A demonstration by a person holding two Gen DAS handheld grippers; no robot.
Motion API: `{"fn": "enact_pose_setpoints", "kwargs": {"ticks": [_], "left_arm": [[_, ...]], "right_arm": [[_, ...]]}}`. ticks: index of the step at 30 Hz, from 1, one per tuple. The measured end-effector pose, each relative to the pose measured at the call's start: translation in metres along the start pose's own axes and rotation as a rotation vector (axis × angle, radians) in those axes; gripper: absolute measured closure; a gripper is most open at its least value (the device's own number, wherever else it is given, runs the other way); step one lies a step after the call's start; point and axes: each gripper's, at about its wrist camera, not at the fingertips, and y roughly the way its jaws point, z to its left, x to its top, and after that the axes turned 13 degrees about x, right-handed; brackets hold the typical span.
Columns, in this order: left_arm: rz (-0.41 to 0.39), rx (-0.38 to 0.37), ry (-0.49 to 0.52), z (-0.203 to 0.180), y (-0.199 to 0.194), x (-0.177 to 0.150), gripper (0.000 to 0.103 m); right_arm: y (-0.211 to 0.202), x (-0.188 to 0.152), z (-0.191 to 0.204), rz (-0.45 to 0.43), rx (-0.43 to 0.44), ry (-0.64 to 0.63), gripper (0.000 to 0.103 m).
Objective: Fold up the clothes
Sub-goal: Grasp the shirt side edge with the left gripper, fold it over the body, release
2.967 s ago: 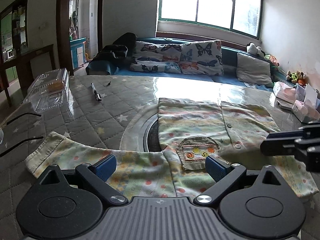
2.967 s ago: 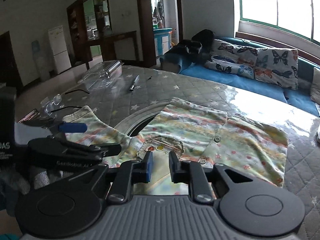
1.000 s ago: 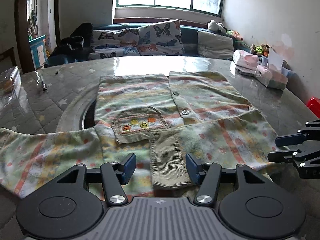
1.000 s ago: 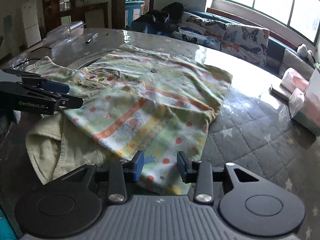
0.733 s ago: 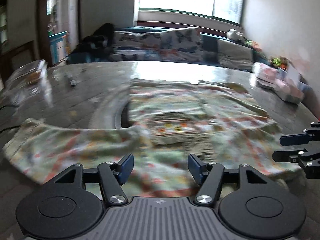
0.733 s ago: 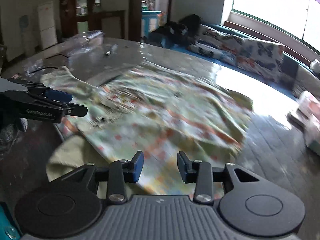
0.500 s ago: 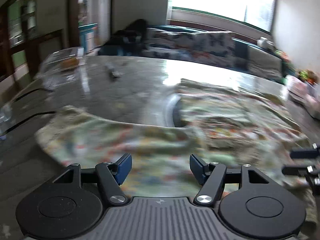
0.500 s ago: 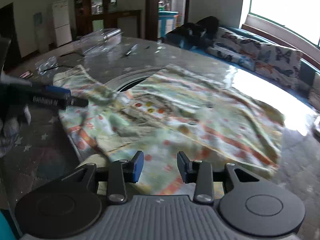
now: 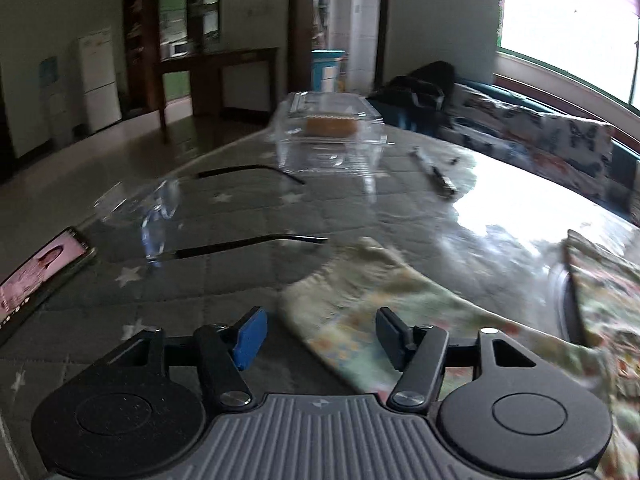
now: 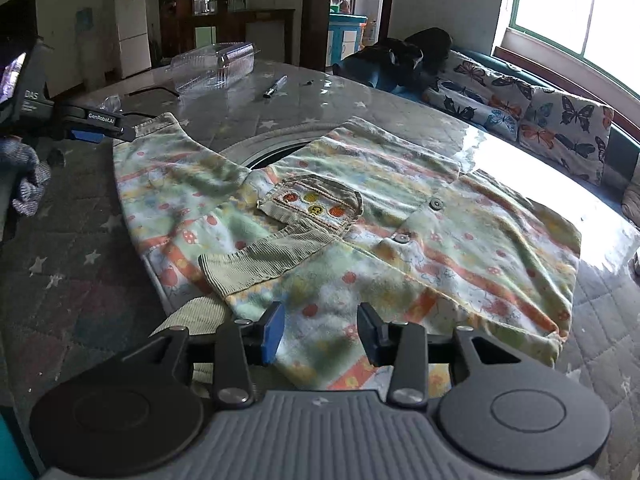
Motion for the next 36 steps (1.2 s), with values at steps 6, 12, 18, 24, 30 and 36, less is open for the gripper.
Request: {"fn": "enact_pose_setpoints", "kwargs": {"ticks": [6, 12, 18, 24, 30, 36], "left_arm": [[0.031, -0.002, -0.025, 0.002, 0.013, 0.003, 0.049], [0.020, -0.019, -0.031, 0.002, 0.015, 0.002, 0.074], [0.040, -0.142, -0.112, 0.009, 0.004, 0.006, 0.093], [0.003, -0.346, -0.106, -0.013, -0.050, 0.016, 0.093], [-0.046, -0.571, 0.021, -0.064, -0.113, 0.013, 0.093], [-0.003, -0.748, 0.156, -0.119, -0.150, -0.015, 0.094]], "right_arm": [[-0.003, 0.001, 0.000, -0.006, -0.004, 0.003, 0.062], [-0.008, 0.000, 0.000, -0.019, -0.013, 0.017, 0.062], [-0.014, -0.004, -0.003, -0.033, -0.024, 0.037, 0.062], [-0.024, -0.008, -0.010, -0.061, -0.038, 0.072, 0.062], [-0.037, -0.015, -0.024, -0.096, -0.055, 0.130, 0.062], [-0.060, -0.023, -0.044, -0.149, -0.093, 0.208, 0.062]]}}
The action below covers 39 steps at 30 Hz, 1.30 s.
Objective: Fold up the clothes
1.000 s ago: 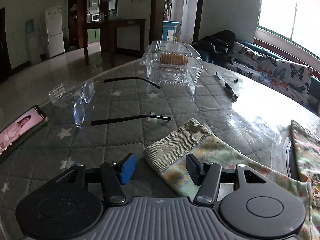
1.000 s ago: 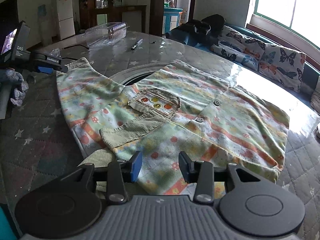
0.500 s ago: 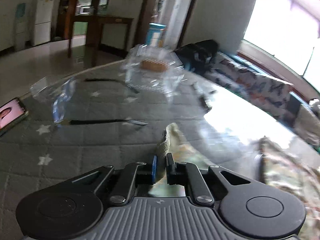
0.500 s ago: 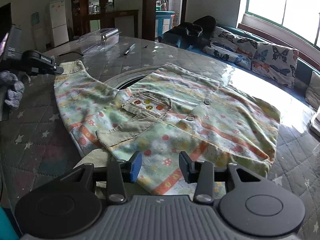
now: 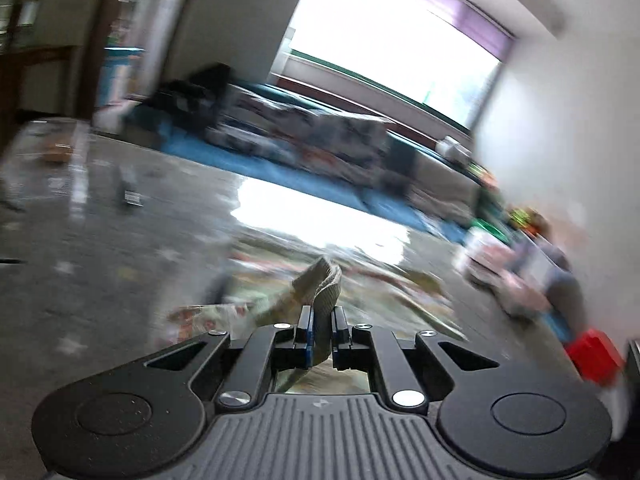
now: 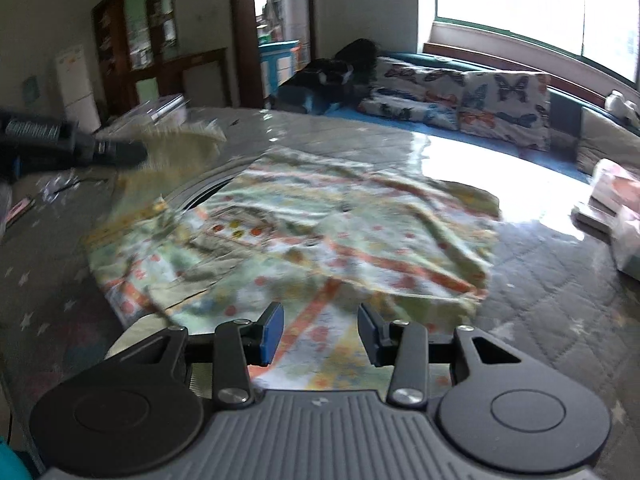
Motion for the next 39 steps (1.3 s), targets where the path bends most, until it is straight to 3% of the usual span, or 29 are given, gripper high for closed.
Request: {"fn": "enact_pose_setpoints", "kwargs": {"ticks": [8, 12, 17, 22, 29, 33, 39], "left_arm": [[0.097, -0.160, 0.131, -0.059, 0.024, -0.029, 0.094], [0.153, -0.159, 0.214, -0.074, 0.036, -0.047, 0.090], [0.154, -0.144, 0.263, -0.070, 0.032, -0.055, 0.056], [0.105, -0.070, 0.240, -0.041, 0.024, -0.043, 0.045], [0.083, 0.091, 0.129, 0.017, 0.024, -0.027, 0.043], [0.077, 0.157, 0.079, 0.041, 0.024, -0.023, 0.042], [0.067, 0.198, 0.052, 0.055, 0.024, -0.021, 0.041]], "right_arm": [[-0.023, -0.001, -0.030, -0.058, -0.038, 0.113, 0.062], [-0.026, -0.002, -0.040, -0.067, -0.044, 0.162, 0.063], [-0.015, -0.004, -0.038, -0.040, 0.006, 0.192, 0.063], [0.009, -0.005, -0.026, 0.009, 0.053, 0.183, 0.067], [0.037, -0.005, -0.020, 0.040, 0.062, 0.198, 0.070], [0.040, -0.003, -0.015, 0.044, 0.052, 0.188, 0.093], [0.026, 0.005, -0.009, 0.001, 0.029, 0.152, 0.096]]}}
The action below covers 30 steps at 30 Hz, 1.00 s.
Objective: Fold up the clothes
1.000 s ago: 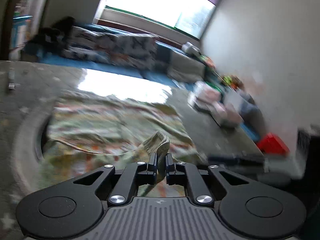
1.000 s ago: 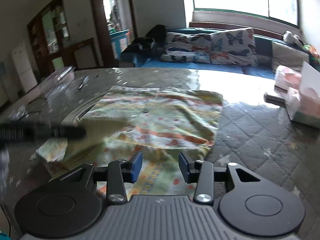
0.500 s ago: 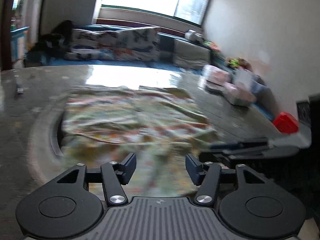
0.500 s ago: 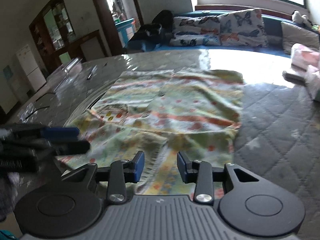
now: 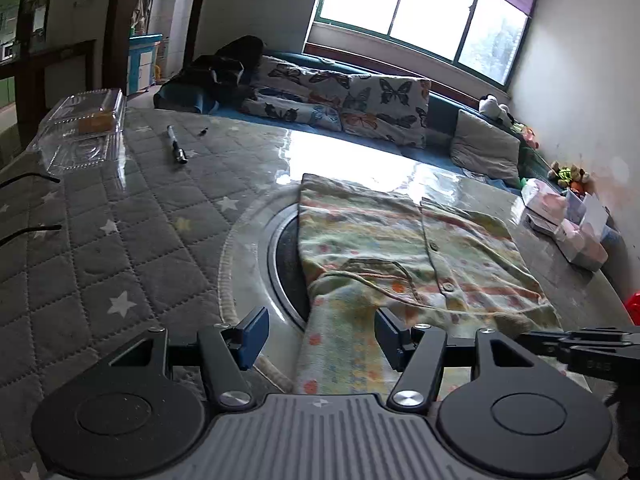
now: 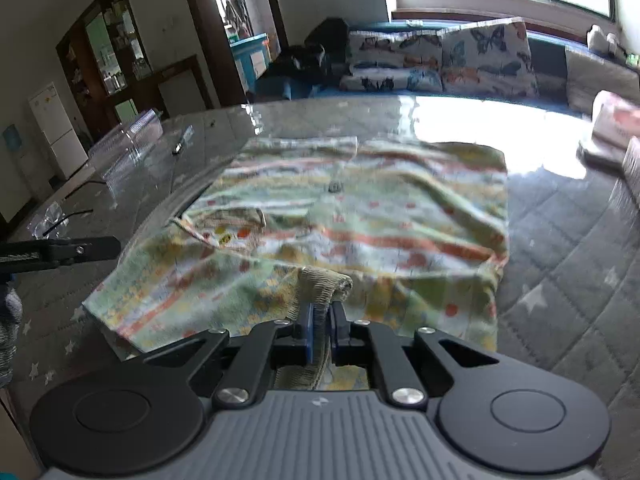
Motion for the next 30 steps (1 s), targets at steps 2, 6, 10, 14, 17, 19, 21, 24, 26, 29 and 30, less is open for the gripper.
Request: {"fn": "enact_pose_setpoints", "kwargs": {"ticks": [2, 6, 10, 14, 17, 19, 21, 24, 26, 29, 30], "left_arm": [[-0.007, 0.006, 0.008, -0.001, 0.001, 0.000, 0.041], [-0.003, 0.014, 0.024, -0.005, 0.008, -0.001, 0.041], [0.005, 0.033, 0.039, -0.008, 0.015, -0.003, 0.041], [-0.001, 0.058, 0.066, -0.014, 0.023, 0.000, 0.041], [-0.008, 0.081, 0.100, -0.021, 0.029, 0.003, 0.042], [-0.014, 0.086, 0.116, -0.024, 0.032, 0.006, 0.042], [-0.017, 0.090, 0.129, -0.027, 0.036, 0.009, 0.042], [-0.004, 0.098, 0.151, -0.032, 0.047, 0.009, 0.042], [0.010, 0.108, 0.172, -0.035, 0.055, 0.007, 0.042], [0.019, 0.120, 0.210, -0.036, 0.061, 0.001, 0.041], [0.014, 0.123, 0.220, -0.036, 0.061, -0.001, 0.041]], "right_arm": [[-0.009, 0.006, 0.004, -0.027, -0.016, -0.021, 0.096], [-0.025, 0.015, 0.006, -0.069, -0.037, -0.033, 0.096], [-0.022, 0.015, -0.002, -0.065, -0.067, -0.017, 0.096], [-0.011, 0.007, -0.010, -0.041, -0.096, -0.001, 0.095], [-0.004, 0.003, -0.014, -0.019, -0.133, -0.002, 0.094], [-0.004, 0.004, -0.014, -0.020, -0.144, -0.020, 0.093], [-0.004, 0.006, -0.011, -0.021, -0.129, -0.045, 0.092], [0.003, 0.008, -0.006, -0.006, -0.094, -0.083, 0.081], [0.013, 0.007, -0.003, 0.023, -0.074, -0.105, 0.079], [0.020, 0.003, -0.004, 0.057, -0.065, -0.121, 0.077], [0.022, 0.001, -0.005, 0.069, -0.062, -0.127, 0.076]]}}
